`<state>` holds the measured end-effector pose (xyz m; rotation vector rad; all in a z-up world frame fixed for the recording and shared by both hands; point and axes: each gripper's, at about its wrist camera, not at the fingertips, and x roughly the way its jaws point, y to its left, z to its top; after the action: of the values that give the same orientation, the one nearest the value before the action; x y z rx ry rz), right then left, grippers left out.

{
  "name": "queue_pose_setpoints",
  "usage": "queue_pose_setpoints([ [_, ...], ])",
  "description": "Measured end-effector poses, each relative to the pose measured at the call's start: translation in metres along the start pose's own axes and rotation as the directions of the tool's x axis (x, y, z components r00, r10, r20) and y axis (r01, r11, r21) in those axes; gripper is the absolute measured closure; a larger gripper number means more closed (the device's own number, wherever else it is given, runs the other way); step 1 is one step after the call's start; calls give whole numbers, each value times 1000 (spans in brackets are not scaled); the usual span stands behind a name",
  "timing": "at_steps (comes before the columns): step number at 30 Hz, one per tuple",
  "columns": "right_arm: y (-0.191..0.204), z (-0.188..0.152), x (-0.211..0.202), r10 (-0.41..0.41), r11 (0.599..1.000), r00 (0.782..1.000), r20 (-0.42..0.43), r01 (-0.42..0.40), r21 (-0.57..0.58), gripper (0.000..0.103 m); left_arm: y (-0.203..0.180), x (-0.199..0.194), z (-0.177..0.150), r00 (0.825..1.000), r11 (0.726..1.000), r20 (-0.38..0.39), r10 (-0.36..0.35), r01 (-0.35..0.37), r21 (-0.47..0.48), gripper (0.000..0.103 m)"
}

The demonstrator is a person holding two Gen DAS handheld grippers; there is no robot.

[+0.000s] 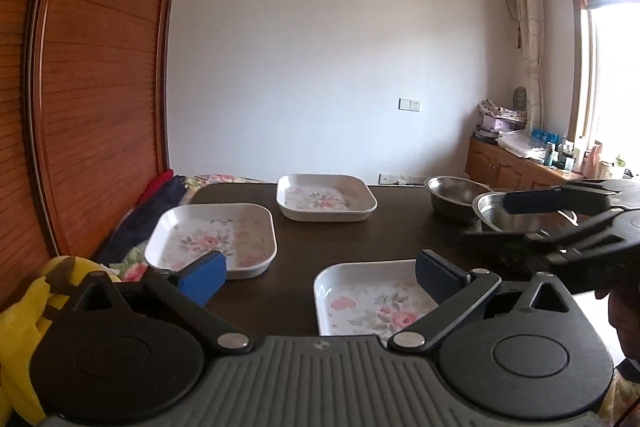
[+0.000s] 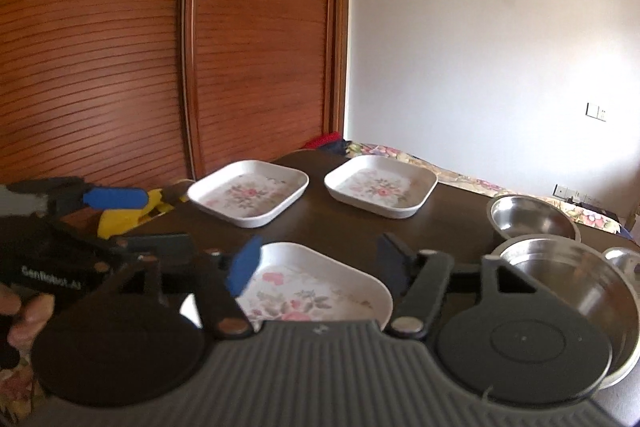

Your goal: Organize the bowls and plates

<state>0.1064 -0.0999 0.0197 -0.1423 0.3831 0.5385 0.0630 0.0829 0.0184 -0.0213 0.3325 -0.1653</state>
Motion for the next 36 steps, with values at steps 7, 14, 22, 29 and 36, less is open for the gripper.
queue_pose_setpoints([
  [7,3,-5,-12,-26,999,998,52,28,-36,0,5,5,1,999,999,-6,41,-41,12,0],
  [14,5,-6,-13,-51,997,996,74,54,-46,0,13,7,3,999,999,-1,35,-35,10,0],
  [22,2,3,1,-51,998,996,76,53,-30,0,36,21,18,999,999,-32,17,-16,39,0],
  [29,-3,26,34,-4,1000,1000,7,4,22,0,68,44,41,997,997,-75,1,5,79,0],
  [36,1,48,70,31,998,998,-59,-28,60,0,98,78,51,990,987,-143,12,12,161,0],
])
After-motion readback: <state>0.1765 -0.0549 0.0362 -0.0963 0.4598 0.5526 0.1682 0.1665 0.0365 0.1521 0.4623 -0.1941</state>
